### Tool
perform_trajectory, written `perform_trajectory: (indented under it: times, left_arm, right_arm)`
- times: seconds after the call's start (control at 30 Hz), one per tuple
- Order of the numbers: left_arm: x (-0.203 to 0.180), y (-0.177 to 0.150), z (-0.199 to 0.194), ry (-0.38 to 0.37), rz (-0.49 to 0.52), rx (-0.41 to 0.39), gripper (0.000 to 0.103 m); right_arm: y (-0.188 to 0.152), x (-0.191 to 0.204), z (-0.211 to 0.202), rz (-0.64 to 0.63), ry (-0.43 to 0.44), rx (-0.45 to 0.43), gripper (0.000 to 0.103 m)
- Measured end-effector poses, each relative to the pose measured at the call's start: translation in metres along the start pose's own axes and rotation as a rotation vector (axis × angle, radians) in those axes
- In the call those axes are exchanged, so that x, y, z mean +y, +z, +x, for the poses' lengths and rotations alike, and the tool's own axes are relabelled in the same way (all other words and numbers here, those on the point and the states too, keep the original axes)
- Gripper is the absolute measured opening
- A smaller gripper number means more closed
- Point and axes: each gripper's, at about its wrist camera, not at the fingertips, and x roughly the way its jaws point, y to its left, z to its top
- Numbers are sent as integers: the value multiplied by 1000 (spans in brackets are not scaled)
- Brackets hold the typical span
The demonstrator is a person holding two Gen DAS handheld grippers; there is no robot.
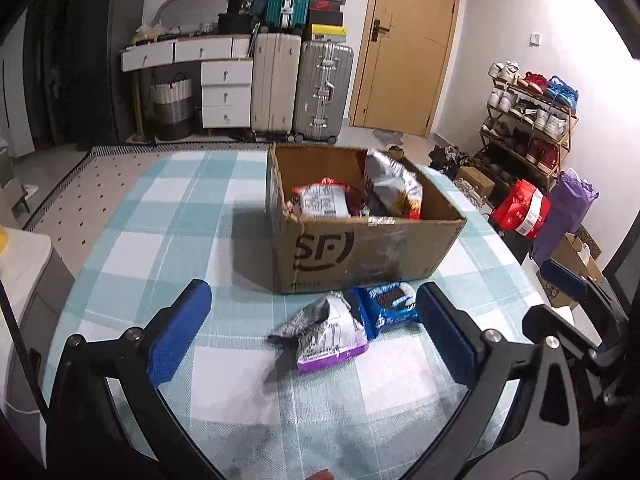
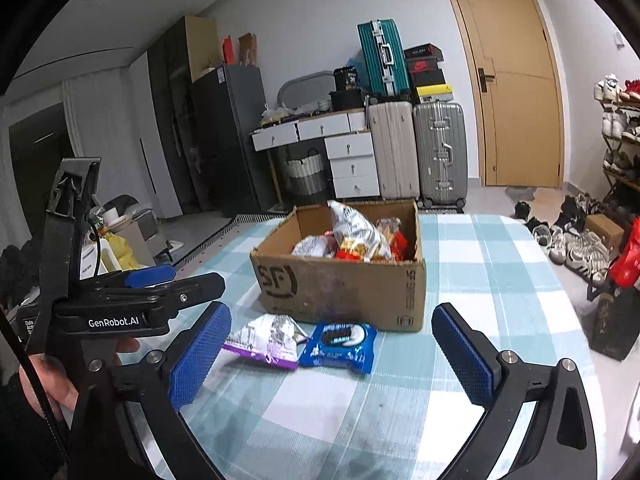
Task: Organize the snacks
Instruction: 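Withdraw both open tools from the box toward the remaining snacks, then grasp the white-purple snack bag with the left gripper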
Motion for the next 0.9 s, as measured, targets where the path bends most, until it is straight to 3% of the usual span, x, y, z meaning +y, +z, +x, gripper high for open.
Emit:
perform_trajectory:
  times: [0.9]
  left_arm:
    - [12,-20,110,-10,-34,187,102]
  right_arm:
    - [-36,-18,31,76,3,101,102]
